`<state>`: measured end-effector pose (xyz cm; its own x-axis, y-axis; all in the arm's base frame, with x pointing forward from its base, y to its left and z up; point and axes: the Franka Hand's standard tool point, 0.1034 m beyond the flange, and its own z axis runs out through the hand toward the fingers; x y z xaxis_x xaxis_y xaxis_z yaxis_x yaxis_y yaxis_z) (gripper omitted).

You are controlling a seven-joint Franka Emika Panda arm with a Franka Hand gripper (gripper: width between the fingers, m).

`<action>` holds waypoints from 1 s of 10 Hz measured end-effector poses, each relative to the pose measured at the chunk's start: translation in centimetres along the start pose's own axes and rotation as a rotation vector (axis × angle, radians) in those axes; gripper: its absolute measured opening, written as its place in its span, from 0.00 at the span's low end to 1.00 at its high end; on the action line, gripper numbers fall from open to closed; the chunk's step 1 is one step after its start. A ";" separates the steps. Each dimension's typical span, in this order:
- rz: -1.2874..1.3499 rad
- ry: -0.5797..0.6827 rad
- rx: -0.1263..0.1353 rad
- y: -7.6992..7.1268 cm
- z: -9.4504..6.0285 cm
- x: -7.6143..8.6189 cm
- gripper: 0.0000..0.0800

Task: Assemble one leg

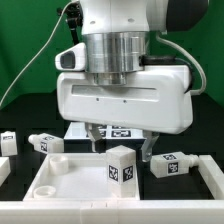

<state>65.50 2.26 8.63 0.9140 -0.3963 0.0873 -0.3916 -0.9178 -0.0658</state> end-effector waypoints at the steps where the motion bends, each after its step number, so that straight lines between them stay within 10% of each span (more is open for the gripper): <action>1: -0.093 -0.001 0.000 0.2 0.0 0.1 0.81; 10: -0.771 -0.004 -0.012 0.1 0.3 0.0 0.81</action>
Offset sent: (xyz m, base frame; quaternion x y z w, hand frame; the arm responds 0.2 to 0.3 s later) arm 0.0007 0.0101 0.0021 0.0107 -0.0020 -0.2052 0.9787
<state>65.46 2.18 8.33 0.9294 0.3552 0.1005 0.3547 -0.9347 0.0230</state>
